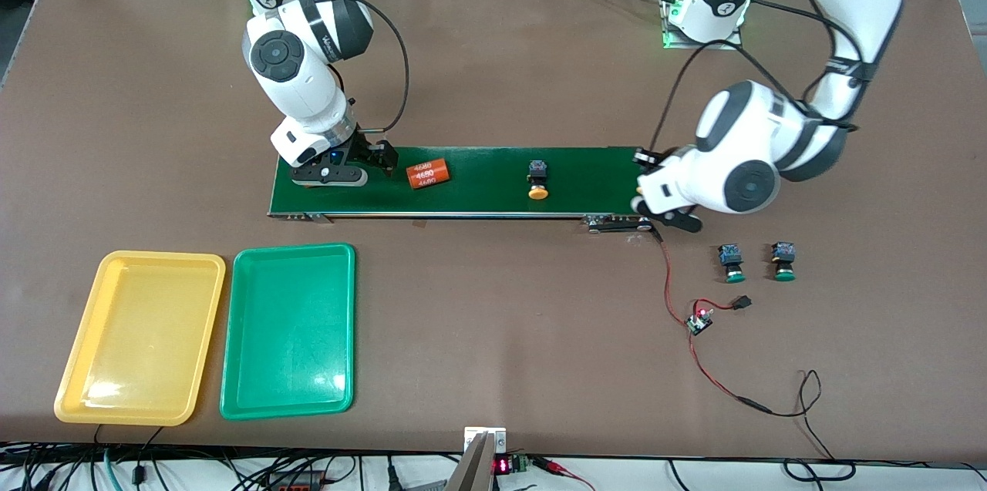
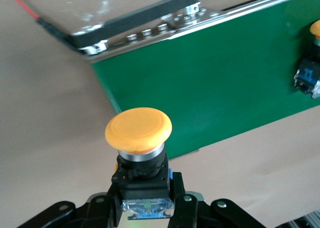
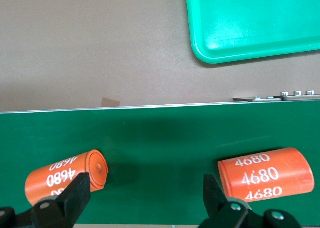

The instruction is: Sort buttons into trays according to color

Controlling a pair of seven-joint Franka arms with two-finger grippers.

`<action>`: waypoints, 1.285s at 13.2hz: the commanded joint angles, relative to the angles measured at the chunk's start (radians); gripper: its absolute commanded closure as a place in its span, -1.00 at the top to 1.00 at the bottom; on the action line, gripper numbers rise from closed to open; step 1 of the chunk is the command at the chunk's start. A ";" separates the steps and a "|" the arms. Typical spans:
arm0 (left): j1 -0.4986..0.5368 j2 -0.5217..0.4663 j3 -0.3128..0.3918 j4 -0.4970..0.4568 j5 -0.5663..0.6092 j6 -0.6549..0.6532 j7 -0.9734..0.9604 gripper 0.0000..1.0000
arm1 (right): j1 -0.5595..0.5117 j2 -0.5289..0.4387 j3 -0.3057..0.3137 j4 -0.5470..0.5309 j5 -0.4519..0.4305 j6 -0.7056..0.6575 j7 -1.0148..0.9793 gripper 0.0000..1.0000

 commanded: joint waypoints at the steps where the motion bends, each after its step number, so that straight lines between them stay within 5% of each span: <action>1: 0.003 0.001 -0.039 -0.063 -0.018 0.114 -0.082 -0.50 | 0.003 -0.001 -0.005 0.003 -0.005 0.006 -0.004 1.00; 7: 0.000 0.008 -0.039 -0.100 -0.018 0.226 -0.099 -0.40 | 0.001 -0.003 -0.005 0.003 -0.005 0.005 -0.001 1.00; 8: -0.005 0.010 -0.039 -0.103 -0.018 0.225 -0.110 0.16 | 0.003 -0.001 -0.005 0.003 -0.004 0.005 -0.001 1.00; 9: -0.005 0.008 -0.039 -0.103 -0.018 0.213 -0.101 0.99 | 0.003 -0.001 -0.005 0.003 -0.005 0.006 -0.001 1.00; 14: 0.009 -0.004 -0.014 -0.041 -0.005 0.100 -0.099 1.00 | 0.004 -0.001 -0.007 0.001 -0.005 0.006 -0.004 1.00; 17: 0.008 -0.005 0.123 0.047 -0.003 -0.020 -0.098 1.00 | 0.004 -0.003 -0.007 0.001 -0.005 0.006 -0.004 1.00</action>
